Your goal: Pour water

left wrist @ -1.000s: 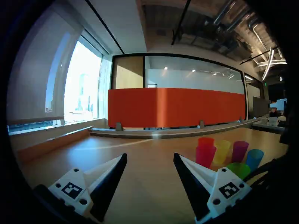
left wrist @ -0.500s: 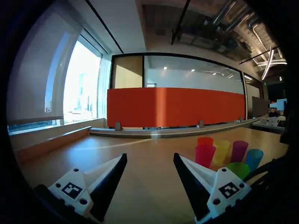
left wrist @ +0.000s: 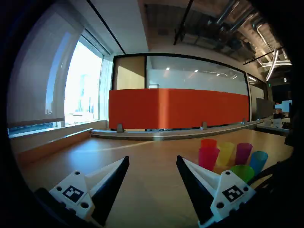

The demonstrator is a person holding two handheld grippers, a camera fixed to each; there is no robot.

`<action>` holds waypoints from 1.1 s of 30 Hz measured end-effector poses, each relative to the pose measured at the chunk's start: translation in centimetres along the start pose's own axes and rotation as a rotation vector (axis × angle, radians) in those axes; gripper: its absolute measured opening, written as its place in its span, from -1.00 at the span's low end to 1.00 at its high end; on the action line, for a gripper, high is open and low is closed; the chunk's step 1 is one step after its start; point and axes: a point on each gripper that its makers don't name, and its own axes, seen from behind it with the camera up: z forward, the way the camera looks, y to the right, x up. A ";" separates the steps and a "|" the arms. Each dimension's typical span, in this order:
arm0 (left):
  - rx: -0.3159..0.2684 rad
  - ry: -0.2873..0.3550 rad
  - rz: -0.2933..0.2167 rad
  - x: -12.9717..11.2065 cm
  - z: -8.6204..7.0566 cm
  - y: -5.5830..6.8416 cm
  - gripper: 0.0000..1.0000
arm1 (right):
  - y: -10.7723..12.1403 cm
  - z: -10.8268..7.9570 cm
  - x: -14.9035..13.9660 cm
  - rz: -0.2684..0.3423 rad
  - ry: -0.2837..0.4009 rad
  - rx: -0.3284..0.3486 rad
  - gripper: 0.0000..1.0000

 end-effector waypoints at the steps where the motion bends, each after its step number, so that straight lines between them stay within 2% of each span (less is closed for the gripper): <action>1: 0.000 0.000 0.000 0.0 0.0 0.0 0.84 | 0.2 0.0 0.1 -0.003 0.004 -0.002 0.90; 5: 0.000 0.000 0.001 0.0 0.1 0.0 0.84 | 0.6 -0.1 0.3 -0.016 0.026 -0.003 0.91; 11: 0.000 0.000 0.001 0.0 0.1 0.0 0.84 | 0.1 -0.1 -0.2 -0.032 0.043 0.027 0.92; 21: 0.000 0.000 0.001 0.0 0.1 0.0 0.84 | -1.1 0.6 -0.7 -0.074 0.102 0.025 0.95; 33: 0.000 0.000 0.001 0.1 0.0 0.0 0.84 | -1.7 0.8 -4.0 -0.015 0.091 0.055 0.98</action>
